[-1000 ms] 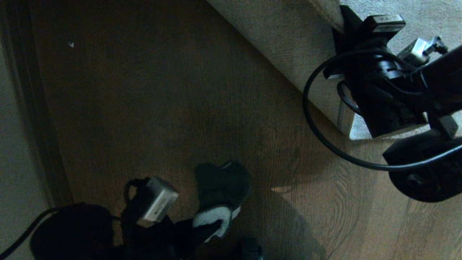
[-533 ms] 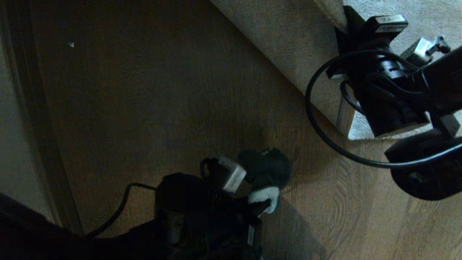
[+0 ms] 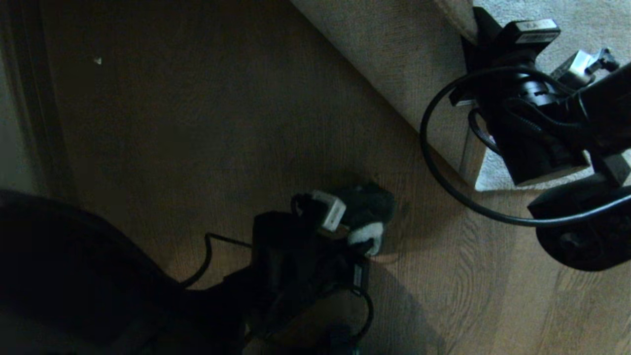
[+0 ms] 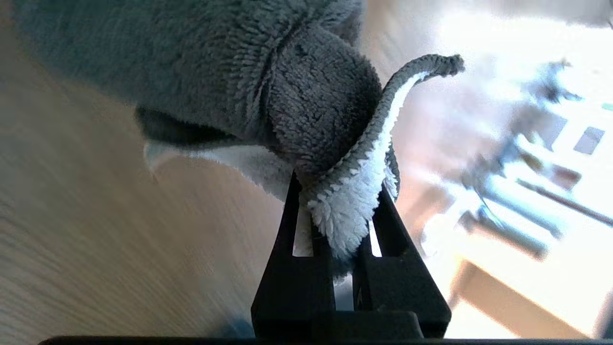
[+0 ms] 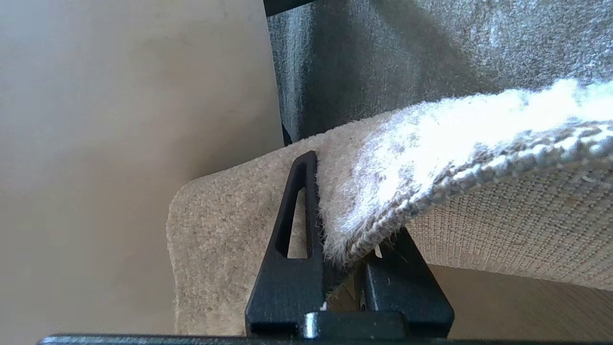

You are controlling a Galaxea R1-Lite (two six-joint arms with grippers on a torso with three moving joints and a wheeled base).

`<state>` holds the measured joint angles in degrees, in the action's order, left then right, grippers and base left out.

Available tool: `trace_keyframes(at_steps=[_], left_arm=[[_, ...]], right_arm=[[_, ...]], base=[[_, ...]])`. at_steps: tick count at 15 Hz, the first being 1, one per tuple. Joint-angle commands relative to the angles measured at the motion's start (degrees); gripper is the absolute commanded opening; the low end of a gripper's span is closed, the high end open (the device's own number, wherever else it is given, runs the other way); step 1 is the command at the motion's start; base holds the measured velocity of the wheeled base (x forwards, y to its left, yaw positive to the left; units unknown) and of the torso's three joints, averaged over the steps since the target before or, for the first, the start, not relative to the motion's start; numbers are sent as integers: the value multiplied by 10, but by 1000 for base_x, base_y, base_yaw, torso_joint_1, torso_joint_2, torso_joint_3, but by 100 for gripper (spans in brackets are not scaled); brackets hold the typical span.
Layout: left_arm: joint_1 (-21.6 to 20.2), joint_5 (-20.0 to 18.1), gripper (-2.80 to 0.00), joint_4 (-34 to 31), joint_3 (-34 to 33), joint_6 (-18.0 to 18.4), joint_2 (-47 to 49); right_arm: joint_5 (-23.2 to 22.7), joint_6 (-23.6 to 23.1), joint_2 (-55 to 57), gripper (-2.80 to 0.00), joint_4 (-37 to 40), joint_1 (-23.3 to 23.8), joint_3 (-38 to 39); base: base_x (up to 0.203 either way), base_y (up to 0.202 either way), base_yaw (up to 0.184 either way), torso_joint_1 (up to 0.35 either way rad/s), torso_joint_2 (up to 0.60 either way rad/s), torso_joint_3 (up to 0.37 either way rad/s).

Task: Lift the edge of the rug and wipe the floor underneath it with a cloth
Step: Wipe the floor under the carpet with a rag

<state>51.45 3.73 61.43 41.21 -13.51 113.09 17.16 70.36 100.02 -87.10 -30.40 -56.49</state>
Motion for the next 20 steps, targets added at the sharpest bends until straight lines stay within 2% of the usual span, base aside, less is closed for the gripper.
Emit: trace_keyframes(at_steps=[1, 4, 8, 11, 13, 15, 17, 20], left_arm=[[-36, 9, -280, 4, 17, -1, 0], [-91, 35, -280, 3, 12, -9, -44], [-204, 38, -280, 3, -4, -8, -98], [-272, 37, -280, 3, -73, -8, -157], [-301, 36, -280, 3, -132, -8, -196], [-306, 33, -280, 2, -208, -5, -235], [-289, 20, -280, 1, -291, 9, -282], [-203, -2, -280, 0, -342, 19, -316]], right_arm=[[2, 3, -1, -280, -29, 0, 0], [2, 4, -8, -280, -29, 0, 1], [2, 3, -8, -280, -29, 0, 2], [1, 4, -6, -280, -29, 0, 3], [1, 4, -7, -280, -29, 0, 9], [2, 4, -7, -280, -29, 0, 9], [2, 4, -7, -280, -29, 0, 9], [2, 3, -5, -280, -29, 0, 9]], base=[[0, 0, 0, 0, 0, 0], [0, 0, 0, 0, 0, 0], [0, 0, 0, 0, 0, 0], [0, 0, 0, 0, 0, 0], [0, 0, 0, 0, 0, 0], [0, 0, 0, 0, 0, 0], [0, 0, 0, 0, 0, 0], [0, 0, 0, 0, 0, 0]])
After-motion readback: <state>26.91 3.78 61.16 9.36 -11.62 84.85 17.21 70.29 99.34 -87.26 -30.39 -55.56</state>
